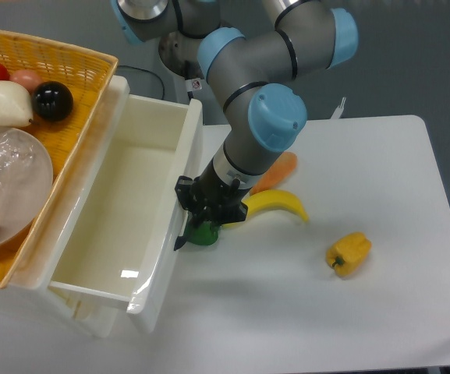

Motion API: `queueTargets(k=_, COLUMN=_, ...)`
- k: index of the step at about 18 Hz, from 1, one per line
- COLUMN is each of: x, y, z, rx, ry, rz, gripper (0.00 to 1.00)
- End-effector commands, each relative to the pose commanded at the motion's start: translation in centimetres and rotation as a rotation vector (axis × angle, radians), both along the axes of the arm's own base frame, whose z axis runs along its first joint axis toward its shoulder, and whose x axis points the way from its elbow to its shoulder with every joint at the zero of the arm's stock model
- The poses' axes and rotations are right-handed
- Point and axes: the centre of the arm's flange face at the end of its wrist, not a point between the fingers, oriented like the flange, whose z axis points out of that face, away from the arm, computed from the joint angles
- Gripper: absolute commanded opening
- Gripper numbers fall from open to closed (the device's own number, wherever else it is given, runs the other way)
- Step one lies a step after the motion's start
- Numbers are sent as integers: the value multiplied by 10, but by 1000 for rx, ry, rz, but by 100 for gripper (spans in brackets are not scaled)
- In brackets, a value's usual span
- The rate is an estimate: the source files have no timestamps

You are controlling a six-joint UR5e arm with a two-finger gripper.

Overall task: Slide open the top white drawer
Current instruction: 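Keep pulling the handle to slide the drawer fully out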

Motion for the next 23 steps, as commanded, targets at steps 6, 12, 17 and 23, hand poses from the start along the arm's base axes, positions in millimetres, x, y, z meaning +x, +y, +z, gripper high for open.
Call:
queueTargets(k=6, x=-9, y=-6, z=0, rx=4, ry=-5, rz=19, gripper=15)
queueTargets(k=12, x=-10, y=-7, z=0, rx=10, ry=-12, rz=23, gripper=15)
queueTargets(k=17, x=-17, y=-9, z=4, rx=21, ry=-12, rz=35, gripper=15)
queueTargets(k=23, x=-26, y=-11, z=2, rx=22, ry=-14, rz=46, gripper=15)
